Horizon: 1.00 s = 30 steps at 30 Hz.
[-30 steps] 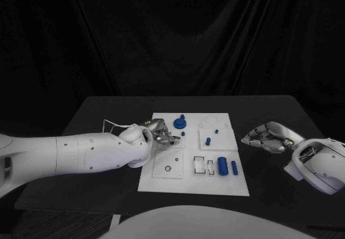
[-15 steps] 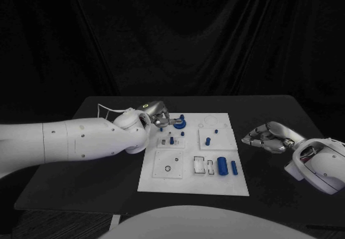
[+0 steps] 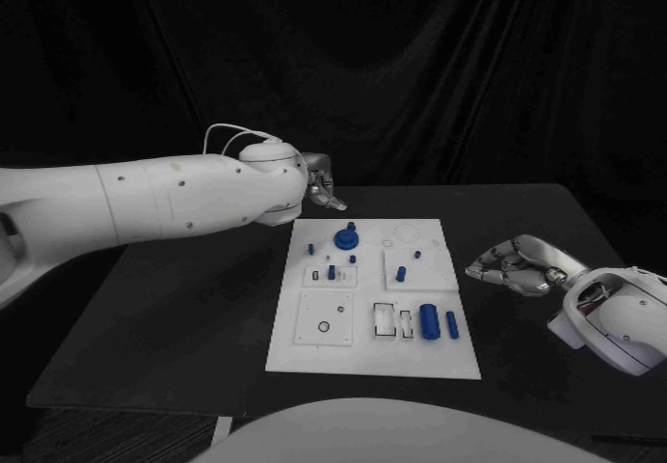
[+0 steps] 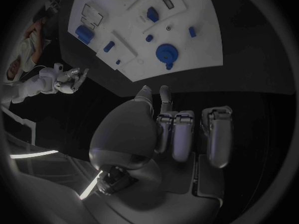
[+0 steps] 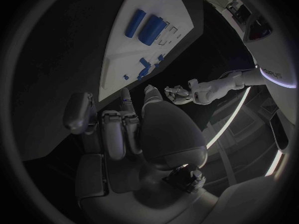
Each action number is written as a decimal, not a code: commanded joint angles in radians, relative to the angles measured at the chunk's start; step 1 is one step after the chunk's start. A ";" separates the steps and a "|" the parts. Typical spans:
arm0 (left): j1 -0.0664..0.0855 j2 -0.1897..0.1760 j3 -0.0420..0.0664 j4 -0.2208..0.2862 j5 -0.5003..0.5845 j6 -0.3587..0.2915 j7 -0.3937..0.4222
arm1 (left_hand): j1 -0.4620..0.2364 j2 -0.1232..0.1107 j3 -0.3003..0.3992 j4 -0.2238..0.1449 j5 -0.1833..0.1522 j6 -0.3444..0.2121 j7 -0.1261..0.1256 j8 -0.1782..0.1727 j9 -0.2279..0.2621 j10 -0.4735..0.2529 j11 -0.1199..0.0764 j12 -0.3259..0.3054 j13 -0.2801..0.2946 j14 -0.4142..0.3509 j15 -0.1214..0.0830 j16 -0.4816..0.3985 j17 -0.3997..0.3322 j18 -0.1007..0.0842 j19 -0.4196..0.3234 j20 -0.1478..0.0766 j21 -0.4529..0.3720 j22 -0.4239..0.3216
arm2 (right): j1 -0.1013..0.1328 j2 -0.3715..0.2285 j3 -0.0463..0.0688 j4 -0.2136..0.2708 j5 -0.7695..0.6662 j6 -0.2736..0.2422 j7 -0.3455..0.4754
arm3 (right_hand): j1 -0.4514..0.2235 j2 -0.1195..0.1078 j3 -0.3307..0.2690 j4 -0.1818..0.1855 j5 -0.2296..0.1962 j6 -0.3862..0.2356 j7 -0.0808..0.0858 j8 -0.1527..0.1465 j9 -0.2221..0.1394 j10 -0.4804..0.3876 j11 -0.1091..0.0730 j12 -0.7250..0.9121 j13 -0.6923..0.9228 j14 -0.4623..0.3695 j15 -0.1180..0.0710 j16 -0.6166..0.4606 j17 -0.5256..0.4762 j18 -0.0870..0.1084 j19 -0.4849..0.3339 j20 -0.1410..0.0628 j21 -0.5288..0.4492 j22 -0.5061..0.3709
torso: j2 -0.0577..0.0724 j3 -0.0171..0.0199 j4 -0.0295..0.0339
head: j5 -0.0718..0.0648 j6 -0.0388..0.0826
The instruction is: Assemble the parts on the task board
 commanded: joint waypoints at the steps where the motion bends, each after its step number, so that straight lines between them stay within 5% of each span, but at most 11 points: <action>1: 0.009 0.055 0.000 -0.077 0.204 0.360 -0.040 | -0.018 0.010 -0.003 0.006 -0.011 0.029 0.008 -0.065 -0.064 0.108 0.007 0.003 0.263 0.104 0.007 0.003 0.263 -0.003 0.076 0.007 -0.011 0.239 | -0.002 0.000 0.001 0.007 -0.001 -0.013 0.000 | 0.005 -0.001 -0.006 0.002 0.003 -0.003 -0.003 0.005 -0.001 0.105 0.001 -0.006 0.261 0.095 0.001 -0.003 0.238 0.014 -0.004 0.000 -0.002 0.137 | 0.001 0.0002 0.0009 | -0.001 0.000; 3: 0.011 0.088 0.000 -0.122 0.232 0.417 -0.052 | -0.026 0.011 -0.007 -0.001 -0.020 0.057 0.020 -0.140 -0.150 0.108 0.014 0.003 0.263 0.104 0.016 0.003 0.263 -0.002 0.073 0.016 -0.016 0.237 | -0.002 0.000 0.001 0.009 -0.001 -0.013 -0.001 | 0.005 -0.001 -0.006 0.002 0.003 -0.003 -0.003 0.005 -0.001 0.105 0.001 -0.006 0.261 0.095 0.001 -0.003 0.238 0.014 -0.004 0.000 -0.002 0.137 | 0.000 0.0002 0.0010 | 0.000 0.000; 14: 0.007 0.208 0.000 -0.306 0.282 0.560 -0.119 | -0.071 0.005 -0.028 0.003 -0.071 0.137 0.035 -0.302 -0.376 0.108 0.030 0.003 0.263 0.104 0.025 0.003 0.263 -0.003 0.075 0.025 -0.013 0.238 | -0.002 0.005 0.001 0.012 -0.001 -0.009 -0.001 | 0.005 -0.001 -0.006 0.002 0.003 -0.003 -0.003 0.005 -0.001 0.105 0.001 -0.006 0.261 0.095 0.001 -0.003 0.238 0.014 -0.004 0.000 -0.002 0.137 | 0.004 -0.0002 0.0010 | 0.006 0.000; 19: -0.007 0.238 0.000 -0.362 0.285 0.587 -0.138 | -0.111 0.004 -0.041 0.006 -0.121 0.157 0.037 -0.322 -0.423 0.108 0.032 0.003 0.263 0.104 0.027 0.003 0.263 -0.003 0.075 0.027 -0.013 0.238 | -0.002 0.006 0.001 0.012 -0.001 -0.006 -0.002 | 0.005 -0.001 -0.006 0.002 0.003 -0.003 -0.003 0.005 -0.001 0.105 0.001 -0.006 0.261 0.095 0.001 -0.003 0.238 0.014 -0.004 0.000 -0.002 0.137 | 0.005 0.0000 0.0023 | 0.009 0.000; 30: -0.061 0.283 0.000 -0.429 0.286 0.600 -0.147 | -0.133 0.007 -0.043 0.000 -0.120 0.184 0.032 -0.325 -0.457 0.108 0.028 0.003 0.263 0.104 0.024 0.003 0.263 -0.003 0.077 0.025 -0.010 0.239 | -0.002 0.008 0.001 0.012 -0.001 -0.004 -0.003 | 0.005 -0.001 -0.007 0.004 0.006 -0.003 -0.003 0.005 -0.001 0.105 0.001 -0.006 0.261 0.095 0.001 -0.004 0.237 0.015 -0.004 0.000 -0.004 0.137 | 0.000 0.0003 0.0023 | 0.013 0.000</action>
